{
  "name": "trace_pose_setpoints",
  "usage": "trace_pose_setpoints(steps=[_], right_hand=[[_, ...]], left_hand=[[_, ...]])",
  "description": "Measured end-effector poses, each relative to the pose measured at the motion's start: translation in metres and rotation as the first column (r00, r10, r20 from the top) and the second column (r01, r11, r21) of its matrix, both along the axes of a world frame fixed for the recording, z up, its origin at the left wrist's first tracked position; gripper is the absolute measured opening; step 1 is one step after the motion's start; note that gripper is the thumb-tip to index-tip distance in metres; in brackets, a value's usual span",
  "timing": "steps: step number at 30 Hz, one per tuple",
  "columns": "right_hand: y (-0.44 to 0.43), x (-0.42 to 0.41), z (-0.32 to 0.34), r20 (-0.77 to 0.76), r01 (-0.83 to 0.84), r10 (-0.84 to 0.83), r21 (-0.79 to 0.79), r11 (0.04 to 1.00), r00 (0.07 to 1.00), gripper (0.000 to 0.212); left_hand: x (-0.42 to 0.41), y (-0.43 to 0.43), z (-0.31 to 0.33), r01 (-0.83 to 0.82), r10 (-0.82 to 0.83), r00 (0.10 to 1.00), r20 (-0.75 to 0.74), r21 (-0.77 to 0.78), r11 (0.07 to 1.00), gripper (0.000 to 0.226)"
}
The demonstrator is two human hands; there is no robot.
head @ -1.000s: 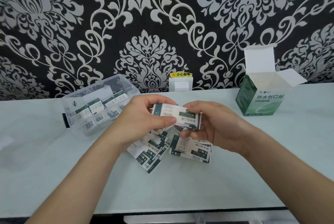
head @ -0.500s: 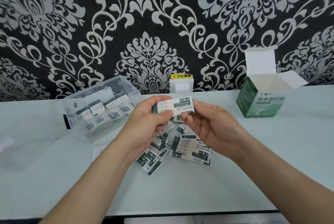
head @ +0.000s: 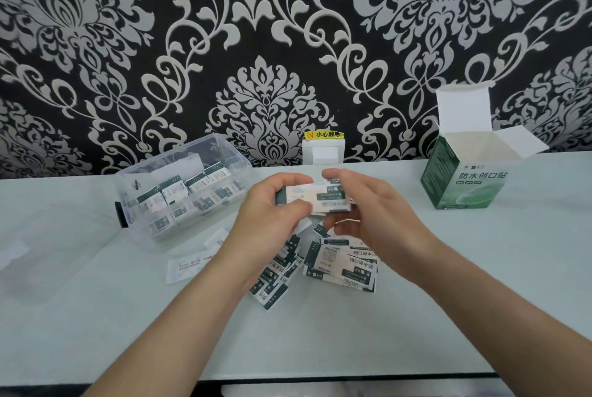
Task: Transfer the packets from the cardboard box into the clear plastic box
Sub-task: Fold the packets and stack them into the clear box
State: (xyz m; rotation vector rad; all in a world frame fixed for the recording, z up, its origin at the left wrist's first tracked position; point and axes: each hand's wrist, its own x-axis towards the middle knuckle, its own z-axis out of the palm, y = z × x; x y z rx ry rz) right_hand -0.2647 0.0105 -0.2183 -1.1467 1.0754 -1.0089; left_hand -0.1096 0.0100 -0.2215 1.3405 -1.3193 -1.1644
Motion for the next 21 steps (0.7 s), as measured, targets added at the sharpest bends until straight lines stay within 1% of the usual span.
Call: trace_pose_setpoints(steps=[1, 3, 5, 6, 7, 8, 9, 10, 11, 12, 13, 14, 15, 16, 17, 19, 20, 21], right_hand=[[0.002, 0.004, -0.003, -0.127, -0.008, 0.002, -0.050, 0.999, 0.992, 0.029], [0.003, 0.009, -0.011, -0.304, -0.060, 0.027, -0.098, 0.993, 0.952, 0.047], [0.002, 0.008, -0.012, -0.370, -0.114, 0.053, -0.144, 0.983, 0.928, 0.060], [0.002, 0.005, -0.012, -0.430, -0.151, 0.050, -0.203, 0.967, 0.902, 0.067], [0.001, 0.001, -0.013, -0.527, -0.201, 0.020, -0.287, 0.937, 0.850, 0.075], [0.001, -0.003, -0.012, -0.636, -0.275, -0.032, -0.377, 0.884, 0.771, 0.081], [0.001, -0.006, -0.012, -0.713, -0.349, -0.104, -0.458, 0.817, 0.694, 0.080], [0.002, -0.007, -0.010, -0.747, -0.396, -0.164, -0.509, 0.764, 0.644, 0.072], [0.003, -0.006, -0.009, -0.764, -0.417, -0.199, -0.528, 0.740, 0.614, 0.060], [0.004, -0.005, -0.006, -0.778, -0.432, -0.217, -0.531, 0.729, 0.589, 0.048], [0.004, -0.003, -0.005, -0.797, -0.446, -0.214, -0.513, 0.733, 0.565, 0.042], [0.004, -0.003, -0.003, -0.808, -0.447, -0.190, -0.485, 0.751, 0.558, 0.040], [0.001, -0.005, -0.004, -0.799, -0.432, -0.144, -0.456, 0.778, 0.584, 0.039], [-0.001, -0.006, -0.004, -0.765, -0.398, -0.083, -0.421, 0.815, 0.639, 0.037], [-0.004, -0.007, -0.004, -0.695, -0.356, -0.010, -0.380, 0.853, 0.719, 0.035], [-0.005, -0.008, -0.002, -0.447, -0.305, 0.161, -0.272, 0.913, 0.880, 0.033], [-0.005, -0.009, -0.001, -0.326, -0.309, 0.229, -0.218, 0.926, 0.917, 0.032], [-0.004, -0.009, 0.000, -0.251, -0.330, 0.282, -0.175, 0.928, 0.926, 0.031]], left_hand=[[-0.003, 0.001, -0.003, 0.000, 0.001, 0.999, 0.040, -0.019, 1.000, 0.033], [-0.008, 0.003, -0.007, -0.005, 0.010, 0.996, 0.093, -0.055, 0.998, 0.035], [-0.007, 0.002, -0.007, -0.021, 0.025, 0.998, 0.064, -0.056, 0.998, 0.033], [-0.006, 0.001, -0.005, -0.027, 0.029, 0.999, 0.035, -0.043, 0.999, 0.033], [-0.003, 0.000, -0.003, -0.028, 0.028, 0.999, 0.019, -0.031, 0.999, 0.032], [-0.002, 0.000, -0.001, -0.017, 0.018, 1.000, 0.023, -0.024, 1.000, 0.032], [-0.002, 0.001, 0.000, -0.003, 0.004, 0.999, 0.046, -0.023, 1.000, 0.032], [-0.002, 0.002, 0.000, 0.018, -0.016, 0.997, 0.077, -0.021, 1.000, 0.033], [-0.003, 0.002, 0.000, 0.038, -0.036, 0.994, 0.105, -0.020, 0.999, 0.033], [-0.004, 0.003, 0.000, 0.057, -0.054, 0.991, 0.124, -0.018, 0.998, 0.033], [-0.004, 0.003, -0.001, 0.069, -0.066, 0.988, 0.139, -0.014, 0.998, 0.034], [-0.004, 0.003, 0.000, 0.073, -0.071, 0.988, 0.140, -0.005, 0.997, 0.036], [-0.002, 0.003, 0.001, 0.073, -0.074, 0.990, 0.119, 0.006, 0.997, 0.037], [0.001, 0.002, 0.003, 0.089, -0.090, 0.994, 0.069, 0.017, 0.996, 0.036], [0.005, 0.002, 0.007, 0.127, -0.127, 0.992, 0.001, 0.028, 0.991, 0.033], [0.011, 0.001, 0.013, 0.230, -0.226, 0.969, -0.103, 0.031, 0.973, 0.026], [0.013, 0.000, 0.015, 0.265, -0.261, 0.959, -0.114, 0.021, 0.964, 0.023], [0.014, 0.000, 0.016, 0.279, -0.276, 0.955, -0.110, 0.010, 0.960, 0.023]])
